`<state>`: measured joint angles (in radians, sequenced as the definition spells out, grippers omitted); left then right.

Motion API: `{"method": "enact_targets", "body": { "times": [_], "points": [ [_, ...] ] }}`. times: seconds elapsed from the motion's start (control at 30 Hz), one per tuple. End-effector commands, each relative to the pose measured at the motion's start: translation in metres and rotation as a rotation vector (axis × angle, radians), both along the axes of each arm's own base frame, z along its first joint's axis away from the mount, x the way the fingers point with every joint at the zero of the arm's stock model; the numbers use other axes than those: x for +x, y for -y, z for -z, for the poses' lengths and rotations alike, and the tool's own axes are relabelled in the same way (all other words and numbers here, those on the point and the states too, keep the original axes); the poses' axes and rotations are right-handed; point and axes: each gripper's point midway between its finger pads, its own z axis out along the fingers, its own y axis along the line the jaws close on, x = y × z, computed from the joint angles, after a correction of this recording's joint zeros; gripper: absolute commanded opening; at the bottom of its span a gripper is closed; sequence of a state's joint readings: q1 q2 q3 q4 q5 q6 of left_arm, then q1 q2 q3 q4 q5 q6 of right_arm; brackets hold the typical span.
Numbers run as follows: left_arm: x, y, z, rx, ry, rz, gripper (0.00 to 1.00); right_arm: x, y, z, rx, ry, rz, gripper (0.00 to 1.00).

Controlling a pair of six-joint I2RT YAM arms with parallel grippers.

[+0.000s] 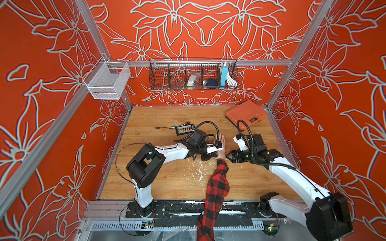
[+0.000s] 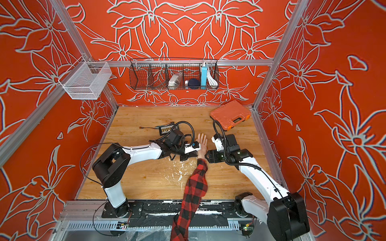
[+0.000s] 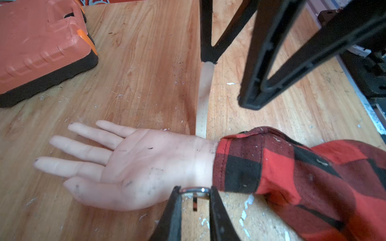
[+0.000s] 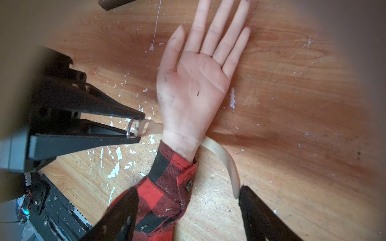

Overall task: Take off the watch
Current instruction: Untie the watch from the hand, then take off the watch from the hand.

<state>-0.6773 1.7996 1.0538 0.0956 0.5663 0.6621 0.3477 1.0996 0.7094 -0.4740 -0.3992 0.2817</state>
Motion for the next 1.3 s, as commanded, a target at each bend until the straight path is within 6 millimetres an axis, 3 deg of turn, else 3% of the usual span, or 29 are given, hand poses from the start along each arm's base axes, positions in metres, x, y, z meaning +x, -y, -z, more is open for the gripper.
{"method": "enact_targets", "body": {
  "times": [0.0,0.47,0.67,1.03,1.27],
  "points": [
    [0.004,-0.001,-0.030,-0.067,0.053,0.004,0.18,0.006,0.002,-0.001,-0.019,0.029,0.003,0.79],
    [0.011,-0.006,-0.074,-0.126,0.124,-0.027,0.18,0.006,-0.004,0.002,0.010,-0.009,0.004,0.78],
    [0.022,-0.019,-0.091,-0.114,0.180,-0.094,0.18,0.006,-0.003,0.003,0.004,-0.015,0.010,0.78],
    [0.045,-0.079,-0.110,-0.019,0.124,-0.393,0.16,0.008,-0.002,-0.001,-0.010,-0.005,0.002,0.79],
    [0.031,-0.137,-0.119,0.077,0.027,-0.695,0.10,0.010,-0.003,-0.003,-0.011,0.004,-0.003,0.79]
  ]
}}
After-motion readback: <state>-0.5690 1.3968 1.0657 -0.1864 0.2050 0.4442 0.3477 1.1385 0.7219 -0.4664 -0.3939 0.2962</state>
